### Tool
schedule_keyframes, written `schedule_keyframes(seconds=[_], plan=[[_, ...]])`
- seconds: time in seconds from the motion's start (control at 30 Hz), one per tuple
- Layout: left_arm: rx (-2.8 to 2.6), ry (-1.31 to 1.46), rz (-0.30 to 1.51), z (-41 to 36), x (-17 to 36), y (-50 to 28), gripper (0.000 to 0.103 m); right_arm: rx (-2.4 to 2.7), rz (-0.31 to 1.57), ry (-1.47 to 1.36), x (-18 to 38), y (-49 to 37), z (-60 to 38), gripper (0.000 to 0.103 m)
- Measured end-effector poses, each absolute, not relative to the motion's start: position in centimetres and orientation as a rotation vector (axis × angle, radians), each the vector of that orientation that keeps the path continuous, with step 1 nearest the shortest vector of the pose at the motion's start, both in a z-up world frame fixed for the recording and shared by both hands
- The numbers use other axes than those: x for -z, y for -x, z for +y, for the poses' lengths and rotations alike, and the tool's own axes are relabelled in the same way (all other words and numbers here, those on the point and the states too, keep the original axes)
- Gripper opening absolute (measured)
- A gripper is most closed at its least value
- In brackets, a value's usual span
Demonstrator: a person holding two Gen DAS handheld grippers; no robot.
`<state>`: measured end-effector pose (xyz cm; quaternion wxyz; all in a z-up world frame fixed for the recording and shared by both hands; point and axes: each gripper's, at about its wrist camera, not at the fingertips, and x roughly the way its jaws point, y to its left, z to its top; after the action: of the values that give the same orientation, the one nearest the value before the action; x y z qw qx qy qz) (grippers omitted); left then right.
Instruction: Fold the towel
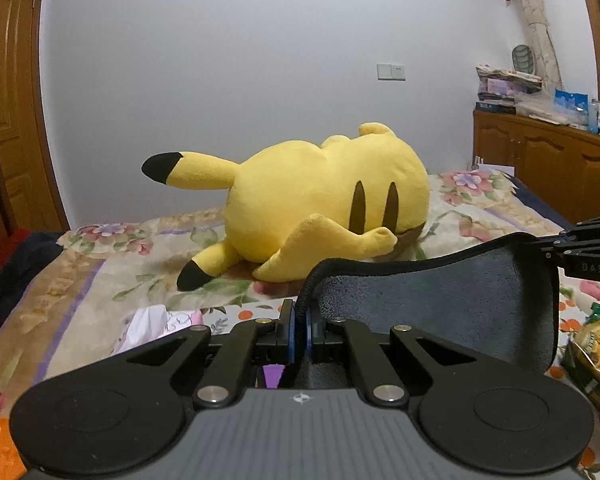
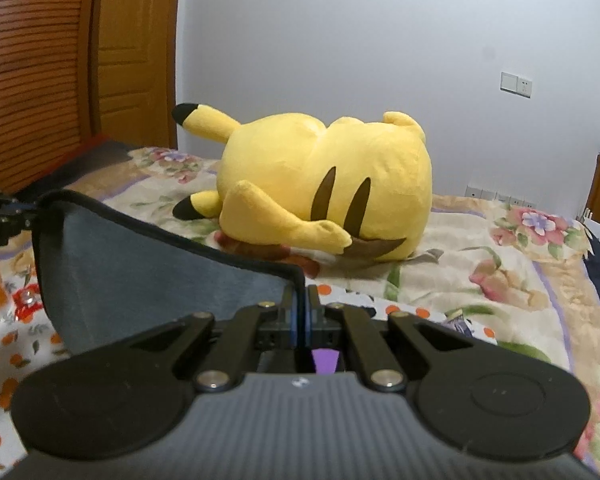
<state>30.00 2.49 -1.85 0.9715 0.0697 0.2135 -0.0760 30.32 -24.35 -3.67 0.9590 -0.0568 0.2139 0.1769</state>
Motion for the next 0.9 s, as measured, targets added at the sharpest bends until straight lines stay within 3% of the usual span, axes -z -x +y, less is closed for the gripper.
schedule_keyframes(seconds=[0.9], plan=[[0.057,-0.158,0.422,1.3,4.8,-38.0,0.006,-0.271,0.433,0.219,6.0,-37.1,-21.7,0.004]])
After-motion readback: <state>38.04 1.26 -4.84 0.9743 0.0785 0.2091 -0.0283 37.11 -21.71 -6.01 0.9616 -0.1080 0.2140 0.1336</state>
